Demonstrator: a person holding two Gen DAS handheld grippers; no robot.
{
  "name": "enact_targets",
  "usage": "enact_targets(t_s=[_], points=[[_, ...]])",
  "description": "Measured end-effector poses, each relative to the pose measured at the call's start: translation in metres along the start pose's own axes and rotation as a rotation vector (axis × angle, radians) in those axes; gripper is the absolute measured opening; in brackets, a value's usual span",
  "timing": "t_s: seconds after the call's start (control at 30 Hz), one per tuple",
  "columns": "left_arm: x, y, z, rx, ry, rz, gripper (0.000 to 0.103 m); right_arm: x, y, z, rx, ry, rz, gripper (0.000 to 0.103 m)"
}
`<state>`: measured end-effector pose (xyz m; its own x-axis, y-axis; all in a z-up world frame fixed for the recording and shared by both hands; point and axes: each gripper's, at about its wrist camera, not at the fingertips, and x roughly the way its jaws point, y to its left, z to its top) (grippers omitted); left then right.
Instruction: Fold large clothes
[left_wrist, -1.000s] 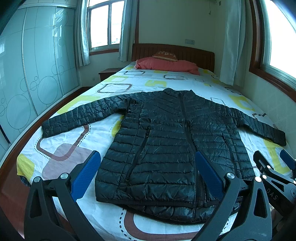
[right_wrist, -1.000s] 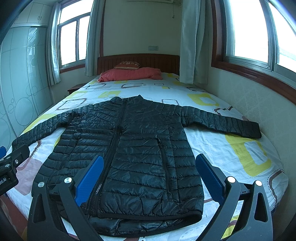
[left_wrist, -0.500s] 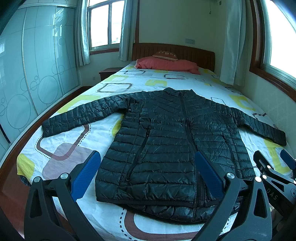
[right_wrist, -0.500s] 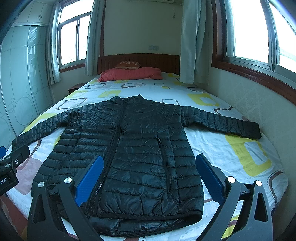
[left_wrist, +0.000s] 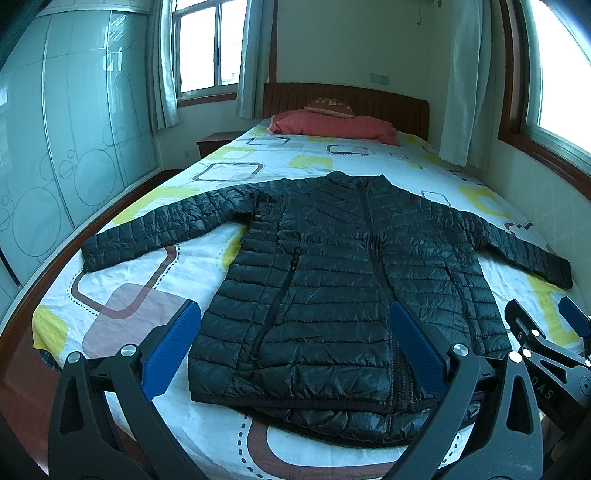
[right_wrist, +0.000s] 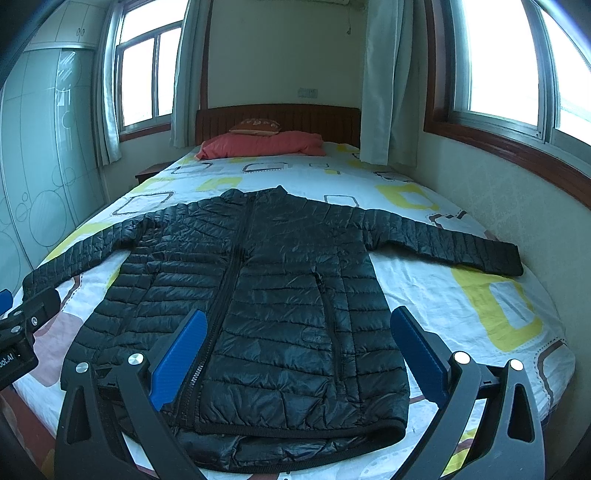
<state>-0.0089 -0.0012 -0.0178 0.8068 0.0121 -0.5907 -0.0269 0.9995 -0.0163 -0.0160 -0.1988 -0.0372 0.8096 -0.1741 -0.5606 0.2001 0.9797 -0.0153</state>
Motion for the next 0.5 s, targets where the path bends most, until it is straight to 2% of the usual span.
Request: enact_targets(t_s=[0.3, 0.5], points=[[0.044, 0.014, 0.005, -0.059, 0.107, -0.026, 0.101, 0.037, -0.012, -0.004, 0.044, 0.08, 0.014, 0.099], [0.103, 0.055, 0.01, -0.202, 0.217, -0.016, 0.101, 0.082, -0.051, -0.001, 0.142, 0.134, -0.001, 0.099]])
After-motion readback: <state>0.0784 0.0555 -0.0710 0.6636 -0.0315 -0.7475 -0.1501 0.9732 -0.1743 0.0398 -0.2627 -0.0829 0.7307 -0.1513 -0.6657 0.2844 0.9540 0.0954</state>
